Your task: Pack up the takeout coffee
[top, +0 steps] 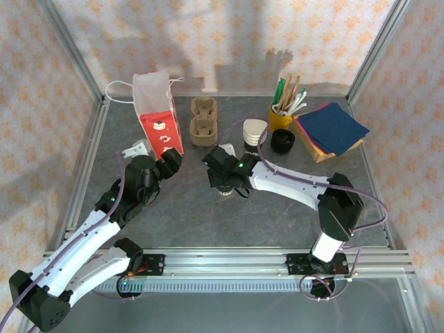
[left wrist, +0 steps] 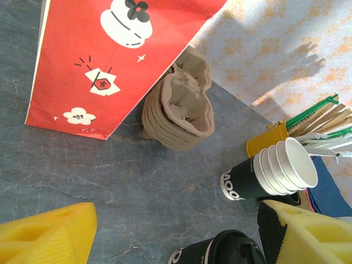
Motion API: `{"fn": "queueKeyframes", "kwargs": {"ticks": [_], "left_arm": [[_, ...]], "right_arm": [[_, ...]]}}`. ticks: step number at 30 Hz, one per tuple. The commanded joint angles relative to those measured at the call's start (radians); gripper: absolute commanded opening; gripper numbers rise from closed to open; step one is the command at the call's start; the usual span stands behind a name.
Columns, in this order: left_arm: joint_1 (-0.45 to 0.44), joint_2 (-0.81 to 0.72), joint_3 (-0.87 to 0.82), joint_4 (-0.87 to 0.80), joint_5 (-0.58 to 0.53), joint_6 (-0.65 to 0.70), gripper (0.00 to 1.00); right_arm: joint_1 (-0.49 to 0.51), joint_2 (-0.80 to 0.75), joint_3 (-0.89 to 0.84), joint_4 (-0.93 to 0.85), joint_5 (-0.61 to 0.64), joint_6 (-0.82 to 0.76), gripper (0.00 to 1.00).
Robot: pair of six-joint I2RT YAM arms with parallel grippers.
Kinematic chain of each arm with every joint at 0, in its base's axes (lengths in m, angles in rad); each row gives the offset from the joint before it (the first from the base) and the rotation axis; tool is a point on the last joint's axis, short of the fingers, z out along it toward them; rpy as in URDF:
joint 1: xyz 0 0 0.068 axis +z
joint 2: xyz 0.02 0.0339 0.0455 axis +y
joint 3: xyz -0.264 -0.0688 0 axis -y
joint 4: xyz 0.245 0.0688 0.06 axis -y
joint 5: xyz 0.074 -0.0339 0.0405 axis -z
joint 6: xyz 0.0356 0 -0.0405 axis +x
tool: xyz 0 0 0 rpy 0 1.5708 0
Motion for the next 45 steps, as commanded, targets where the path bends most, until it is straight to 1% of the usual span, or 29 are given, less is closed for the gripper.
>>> {"fn": "queueKeyframes", "kwargs": {"ticks": [1, 5, 11, 15, 20, 26, 31, 36, 45], "left_arm": [[0.01, 0.002, -0.006, 0.029, 0.014, -0.005, 0.79], [0.011, 0.007, -0.002, 0.029, 0.019, 0.002, 0.79], [0.014, 0.009, 0.0, 0.03, 0.015, 0.008, 0.79], [0.017, 0.014, -0.001, 0.033, 0.016, 0.01, 0.79], [0.019, 0.019, -0.004, 0.029, 0.022, 0.009, 0.79], [0.022, 0.02, -0.002, 0.022, 0.022, 0.011, 0.79], [0.023, 0.025, 0.0, 0.023, 0.028, 0.01, 0.79], [0.023, 0.033, -0.002, 0.029, 0.045, 0.0, 0.79], [0.024, 0.047, 0.01, 0.028, 0.057, 0.0, 0.79]], "right_arm": [[0.004, 0.034, 0.037, -0.048, 0.021, -0.007, 0.77], [0.004, 0.059, 0.057, -0.066, 0.021, -0.007, 0.78], [0.0, 0.042, 0.05, -0.073, 0.046, -0.016, 0.76], [-0.014, -0.006, 0.004, -0.051, 0.063, -0.025, 0.73], [-0.07, -0.07, -0.075, -0.033, 0.083, -0.026, 0.73], [-0.18, -0.165, -0.184, -0.02, 0.112, -0.053, 0.73], [-0.317, -0.254, -0.293, 0.006, 0.073, -0.076, 0.73], [-0.432, -0.33, -0.37, 0.037, 0.076, -0.107, 0.74], [-0.643, -0.346, -0.424, 0.081, 0.093, -0.142, 0.73]]}}
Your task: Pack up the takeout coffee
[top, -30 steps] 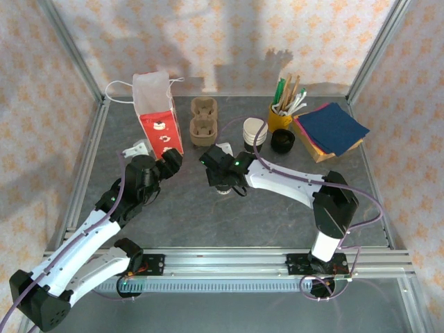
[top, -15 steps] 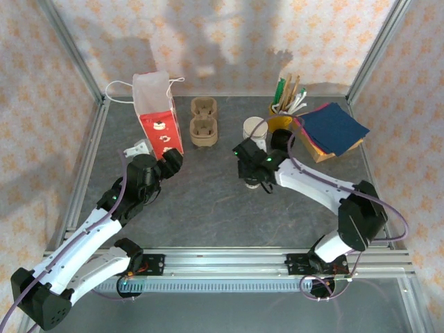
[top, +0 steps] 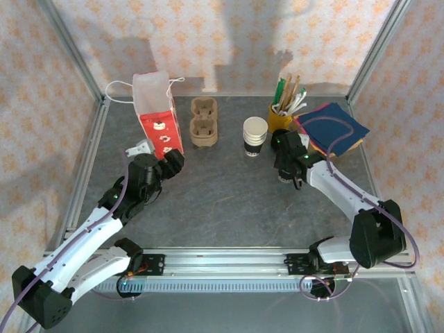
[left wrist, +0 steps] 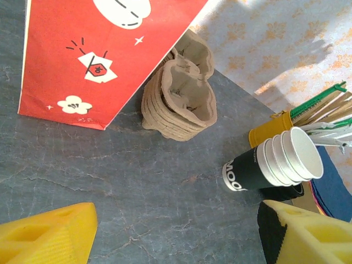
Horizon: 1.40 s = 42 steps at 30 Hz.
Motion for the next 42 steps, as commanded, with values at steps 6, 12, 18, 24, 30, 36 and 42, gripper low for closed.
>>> {"fn": "queueKeyframes", "kwargs": {"ticks": [6, 12, 18, 24, 30, 36, 42], "left_arm": [[0.009, 0.01, 0.013, 0.016, 0.01, -0.001, 0.79], [0.01, 0.004, 0.008, 0.015, 0.012, -0.006, 0.79], [0.01, 0.001, 0.0, 0.021, 0.017, -0.017, 0.79], [0.01, 0.002, -0.009, 0.039, 0.028, -0.024, 0.79], [0.009, 0.004, -0.007, 0.037, 0.029, -0.017, 0.79], [0.01, 0.01, 0.001, 0.039, 0.027, -0.014, 0.79], [0.01, 0.038, 0.034, 0.034, 0.018, 0.005, 0.79]], "right_arm": [[-0.166, 0.004, -0.033, 0.0, 0.061, -0.075, 0.73], [-0.229, 0.016, -0.018, 0.017, 0.059, -0.08, 0.73], [-0.254, 0.025, -0.008, 0.017, 0.019, -0.045, 0.75], [-0.254, 0.023, 0.024, -0.004, 0.028, -0.043, 0.83], [-0.255, 0.026, 0.086, -0.041, 0.034, -0.054, 0.94], [-0.256, -0.008, 0.189, -0.118, 0.069, -0.079, 0.98], [-0.255, -0.104, 0.288, -0.116, -0.116, -0.091, 0.98]]}}
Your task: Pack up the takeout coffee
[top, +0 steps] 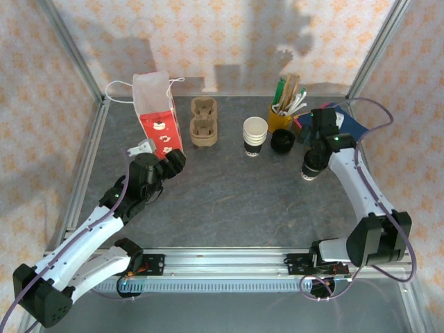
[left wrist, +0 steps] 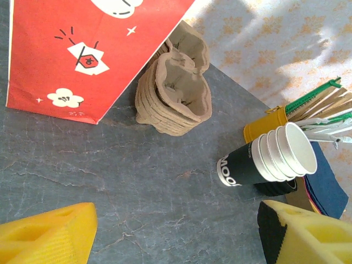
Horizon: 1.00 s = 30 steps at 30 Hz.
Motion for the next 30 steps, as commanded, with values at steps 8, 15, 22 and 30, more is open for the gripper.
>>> {"fn": "queueKeyframes", "kwargs": {"ticks": [8, 15, 22, 30], "left_arm": [[0.008, 0.141, 0.112, 0.031, 0.047, 0.029, 0.77], [-0.014, 0.256, 0.16, 0.079, 0.084, -0.01, 0.76], [-0.045, 0.425, 0.214, 0.232, 0.148, -0.066, 0.75], [0.019, 0.623, 0.309, 0.301, 0.145, 0.018, 0.75]], "right_arm": [[-0.007, -0.246, -0.074, 0.222, -0.55, 0.159, 1.0], [-0.007, -0.251, -0.146, 0.305, -0.701, 0.298, 0.99], [-0.008, -0.252, -0.24, 0.441, -0.86, 0.312, 0.99], [-0.005, -0.252, -0.262, 0.416, -0.894, 0.295, 0.99]]}}
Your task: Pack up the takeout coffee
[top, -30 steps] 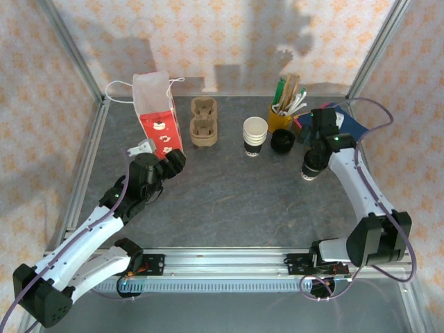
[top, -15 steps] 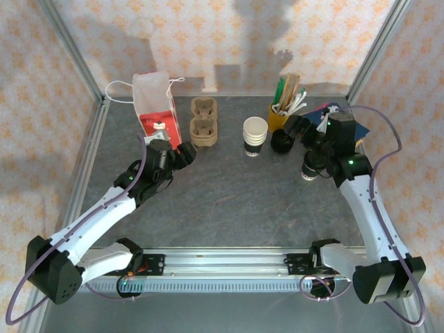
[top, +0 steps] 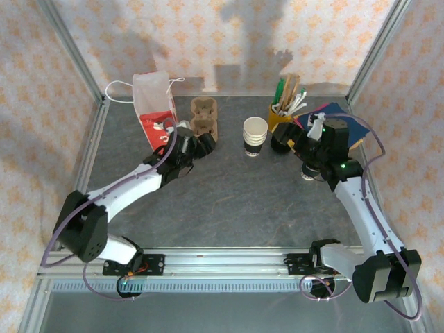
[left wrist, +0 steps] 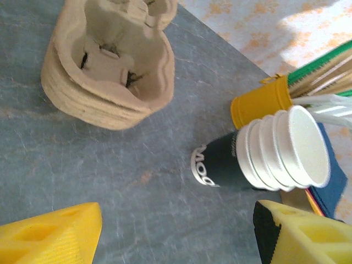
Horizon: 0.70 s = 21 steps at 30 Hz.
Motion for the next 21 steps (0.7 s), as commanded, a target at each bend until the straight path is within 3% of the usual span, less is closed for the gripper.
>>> {"fn": "queueKeyframes", "kwargs": {"ticks": [1, 10, 21], "left_arm": [[0.039, 0.05, 0.07, 0.049, 0.003, 0.058, 0.75], [0.119, 0.142, 0.155, -0.023, -0.037, 0.159, 0.75], [0.183, 0.132, 0.163, -0.097, -0.061, 0.244, 0.76]], "right_arm": [[-0.005, -0.006, -0.009, 0.01, -0.029, -0.008, 0.98], [-0.005, -0.02, -0.006, -0.025, -0.007, -0.023, 0.98], [-0.005, -0.005, 0.005, -0.053, 0.0, -0.039, 0.98]]}}
